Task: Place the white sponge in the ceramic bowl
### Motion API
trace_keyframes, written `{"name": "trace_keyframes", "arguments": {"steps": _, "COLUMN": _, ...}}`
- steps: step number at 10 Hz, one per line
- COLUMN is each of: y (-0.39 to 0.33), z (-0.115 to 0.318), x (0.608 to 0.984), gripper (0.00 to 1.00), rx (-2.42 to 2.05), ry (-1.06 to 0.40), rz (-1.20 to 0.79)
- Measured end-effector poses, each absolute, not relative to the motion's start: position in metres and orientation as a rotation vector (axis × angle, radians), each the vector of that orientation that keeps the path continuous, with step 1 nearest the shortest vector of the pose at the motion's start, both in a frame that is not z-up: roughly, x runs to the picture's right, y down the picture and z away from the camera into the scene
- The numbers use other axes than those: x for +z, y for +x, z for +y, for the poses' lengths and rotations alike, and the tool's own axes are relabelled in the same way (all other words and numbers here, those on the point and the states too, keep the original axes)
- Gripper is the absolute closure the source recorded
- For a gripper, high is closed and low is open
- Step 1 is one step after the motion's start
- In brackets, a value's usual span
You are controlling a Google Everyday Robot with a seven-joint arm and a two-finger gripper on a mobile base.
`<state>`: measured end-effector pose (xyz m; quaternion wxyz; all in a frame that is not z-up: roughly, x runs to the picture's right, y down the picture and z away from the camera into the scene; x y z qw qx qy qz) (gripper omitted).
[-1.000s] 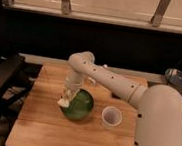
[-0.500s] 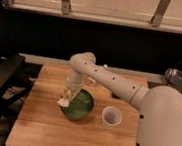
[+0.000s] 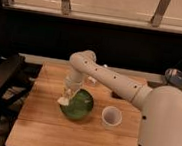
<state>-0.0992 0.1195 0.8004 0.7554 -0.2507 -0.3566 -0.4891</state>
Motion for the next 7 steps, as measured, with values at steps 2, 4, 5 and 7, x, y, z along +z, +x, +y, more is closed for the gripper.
{"name": "trace_keyframes", "arguments": {"steps": 2, "y": -0.0958, "z": 0.1163, "x": 0.7945, "gripper": 0.24, "rx": -1.071, "ry": -0.543, "rz": -0.759}}
{"name": "trace_keyframes", "arguments": {"steps": 4, "y": -0.0916, "z": 0.1148, "x": 0.7931, "gripper": 0.21, "rx": -1.062, "ry": -0.536, "rz": -0.746}}
{"name": "trace_keyframes", "arguments": {"steps": 5, "y": -0.0891, "z": 0.1144, "x": 0.7942, "gripper": 0.28, "rx": -1.051, "ry": -0.533, "rz": -0.746}}
{"name": "trace_keyframes", "arguments": {"steps": 7, "y": -0.0938, "z": 0.1171, "x": 0.7974, "gripper": 0.46, "rx": -1.047, "ry": -0.531, "rz": -0.748}}
